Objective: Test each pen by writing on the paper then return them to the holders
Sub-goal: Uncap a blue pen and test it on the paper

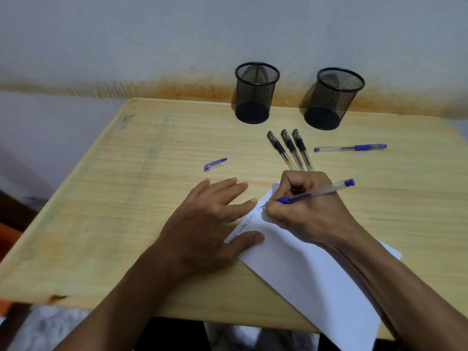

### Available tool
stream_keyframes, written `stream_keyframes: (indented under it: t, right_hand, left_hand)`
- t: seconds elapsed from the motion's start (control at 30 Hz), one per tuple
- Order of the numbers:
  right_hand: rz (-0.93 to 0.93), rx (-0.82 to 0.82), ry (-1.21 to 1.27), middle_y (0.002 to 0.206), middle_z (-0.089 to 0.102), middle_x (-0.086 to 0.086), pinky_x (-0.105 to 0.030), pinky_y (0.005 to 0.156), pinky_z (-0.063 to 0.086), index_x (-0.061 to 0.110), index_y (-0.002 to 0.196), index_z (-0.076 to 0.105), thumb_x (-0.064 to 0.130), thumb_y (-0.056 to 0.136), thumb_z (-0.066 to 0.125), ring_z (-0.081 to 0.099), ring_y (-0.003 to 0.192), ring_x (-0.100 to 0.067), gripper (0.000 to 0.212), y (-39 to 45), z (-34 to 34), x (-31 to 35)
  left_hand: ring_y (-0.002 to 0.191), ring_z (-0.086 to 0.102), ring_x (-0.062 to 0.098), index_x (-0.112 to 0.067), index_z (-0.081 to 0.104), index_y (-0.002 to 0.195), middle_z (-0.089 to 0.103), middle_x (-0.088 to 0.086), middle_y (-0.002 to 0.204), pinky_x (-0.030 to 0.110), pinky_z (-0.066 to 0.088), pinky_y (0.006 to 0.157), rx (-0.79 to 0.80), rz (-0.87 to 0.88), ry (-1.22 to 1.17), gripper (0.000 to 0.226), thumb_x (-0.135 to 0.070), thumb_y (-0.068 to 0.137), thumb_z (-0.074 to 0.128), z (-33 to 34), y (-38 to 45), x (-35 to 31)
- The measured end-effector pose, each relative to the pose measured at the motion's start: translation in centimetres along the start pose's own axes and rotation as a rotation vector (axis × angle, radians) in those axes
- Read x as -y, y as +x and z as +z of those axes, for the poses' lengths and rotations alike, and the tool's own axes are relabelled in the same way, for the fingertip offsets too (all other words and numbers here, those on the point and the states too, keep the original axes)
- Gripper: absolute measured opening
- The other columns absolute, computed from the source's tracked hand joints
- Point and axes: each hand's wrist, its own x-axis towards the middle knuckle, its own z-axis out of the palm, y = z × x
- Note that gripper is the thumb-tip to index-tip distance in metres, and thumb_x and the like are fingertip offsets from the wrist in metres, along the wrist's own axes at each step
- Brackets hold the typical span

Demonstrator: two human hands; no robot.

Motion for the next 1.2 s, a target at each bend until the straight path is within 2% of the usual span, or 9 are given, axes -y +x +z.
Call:
stream_keyframes:
  t: [0.37, 0.77, 0.97, 1.1, 1.2]
  right_hand:
    - [0.018, -0.03, 0.054, 0.053, 0.059, -0.03, -0.039, 0.047, 0.043, -0.008, 0.064, 0.059, -0.016, 0.068, 0.071, 0.051, 0.045, -0.029, 0.016, 0.14, 0.09, 0.29]
    - [0.031, -0.012, 0.084, 0.055, 0.056, -0.033, -0.035, 0.045, 0.043, -0.016, 0.066, 0.055, -0.022, 0.069, 0.068, 0.051, 0.045, -0.026, 0.015, 0.05, 0.04, 0.6]
    - [0.04, -0.031, 0.094, 0.052, 0.055, -0.031, -0.035, 0.046, 0.043, -0.013, 0.064, 0.052, -0.023, 0.069, 0.067, 0.05, 0.044, -0.025, 0.018, 0.15, 0.03, 0.32]
    - [0.039, -0.041, 0.131, 0.049, 0.057, -0.022, -0.04, 0.048, 0.044, -0.012, 0.064, 0.053, -0.019, 0.068, 0.067, 0.051, 0.045, -0.028, 0.017, 0.29, 0.19, -0.15]
    - [0.043, -0.049, 0.082, 0.048, 0.058, -0.019, -0.038, 0.047, 0.044, -0.012, 0.064, 0.053, -0.017, 0.069, 0.068, 0.052, 0.044, -0.026, 0.016, 0.25, 0.22, -0.23]
  left_hand:
    - [0.138, 0.045, 0.019, -0.024, 0.067, 0.125, 0.057, 0.002, 0.141, 0.056, 0.039, 0.106, -0.02, -0.005, -0.017, 0.063, -0.069, 0.083, 0.053, 0.16, -0.11, 0.07]
    - [0.139, 0.044, 0.019, -0.025, 0.067, 0.126, 0.056, 0.001, 0.143, 0.055, 0.037, 0.109, -0.017, -0.011, -0.022, 0.064, -0.069, 0.082, 0.052, 0.21, -0.11, 0.0]
    - [0.138, 0.045, 0.019, -0.025, 0.067, 0.125, 0.057, 0.001, 0.142, 0.055, 0.038, 0.107, -0.021, -0.004, -0.018, 0.062, -0.069, 0.083, 0.052, 0.25, -0.14, 0.1]
    - [0.139, 0.044, 0.018, -0.026, 0.066, 0.126, 0.056, 0.0, 0.143, 0.054, 0.036, 0.109, -0.025, -0.012, -0.037, 0.063, -0.069, 0.083, 0.053, 0.22, -0.2, 0.06]
    - [0.139, 0.044, 0.018, -0.027, 0.067, 0.126, 0.056, 0.0, 0.142, 0.054, 0.036, 0.109, -0.032, -0.013, -0.04, 0.063, -0.07, 0.082, 0.052, 0.28, -0.17, 0.02]
